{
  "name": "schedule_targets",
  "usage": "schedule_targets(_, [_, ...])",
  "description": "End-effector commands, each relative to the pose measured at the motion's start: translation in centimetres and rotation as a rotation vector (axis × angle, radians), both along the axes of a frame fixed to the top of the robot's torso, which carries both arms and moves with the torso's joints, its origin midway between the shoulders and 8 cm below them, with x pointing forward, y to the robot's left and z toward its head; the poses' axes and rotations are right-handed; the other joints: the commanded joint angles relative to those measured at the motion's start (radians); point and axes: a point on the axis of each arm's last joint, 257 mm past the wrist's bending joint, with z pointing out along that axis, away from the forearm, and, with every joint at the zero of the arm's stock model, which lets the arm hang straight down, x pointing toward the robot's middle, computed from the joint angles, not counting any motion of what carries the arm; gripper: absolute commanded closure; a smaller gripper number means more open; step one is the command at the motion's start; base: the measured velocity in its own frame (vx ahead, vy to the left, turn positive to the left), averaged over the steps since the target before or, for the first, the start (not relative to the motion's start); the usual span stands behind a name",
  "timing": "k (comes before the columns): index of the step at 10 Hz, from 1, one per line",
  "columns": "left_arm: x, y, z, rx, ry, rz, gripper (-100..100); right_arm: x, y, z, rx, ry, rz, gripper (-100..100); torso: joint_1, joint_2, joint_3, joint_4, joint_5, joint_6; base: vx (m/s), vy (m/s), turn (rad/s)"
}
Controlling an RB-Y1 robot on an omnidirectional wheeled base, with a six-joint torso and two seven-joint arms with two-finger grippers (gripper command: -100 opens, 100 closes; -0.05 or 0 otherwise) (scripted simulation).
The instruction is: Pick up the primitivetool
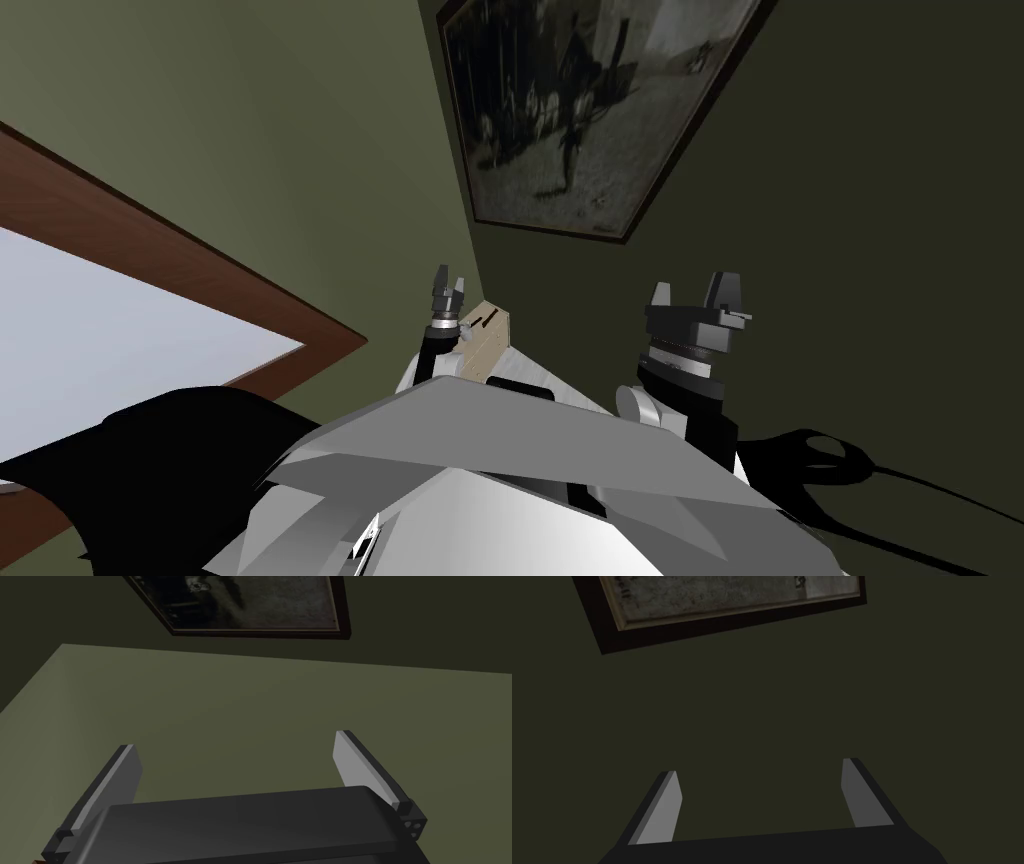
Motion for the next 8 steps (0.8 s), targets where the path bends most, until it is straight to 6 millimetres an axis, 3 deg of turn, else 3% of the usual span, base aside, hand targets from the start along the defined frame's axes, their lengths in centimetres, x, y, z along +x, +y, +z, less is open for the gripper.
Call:
schedule_targets(1, [1.0,0.4,-1.1,0.014,0.04,-0.02,-100,0.0,0.0,0.0,0.0,0.0,0.0,0,0.0,0.0,0.0,0.0,0.0,0.0,-0.063,-0.026,-0.144])
schedule_targets(4, [2.9,1.8,-3.2,0.013,0.112,-0.032,-100,0.0,0.0,0.0,0.0,0.0,0.0,0,-0.003,0.006,0.003,0.001,-0.001,0.0,-0.091,-0.053,-0.122])
schedule_targets(7, [5.4,4.5,-6.4,-0.013,0.213,-0.023,-100,0.0,0.0,0.0,0.0,0.0,0.0,0,-0.002,0.004,0.002,0.001,0.0,0.0,-0.058,-0.037,-0.13])
schedule_targets(8, [5.5,4.5,-6.5,-0.013,0.215,-0.023,-100,0.0,0.0,0.0,0.0,0.0,0.0,0,-0.001,0.004,0.002,0.001,0.0,0.0,-0.029,-0.011,-0.043])
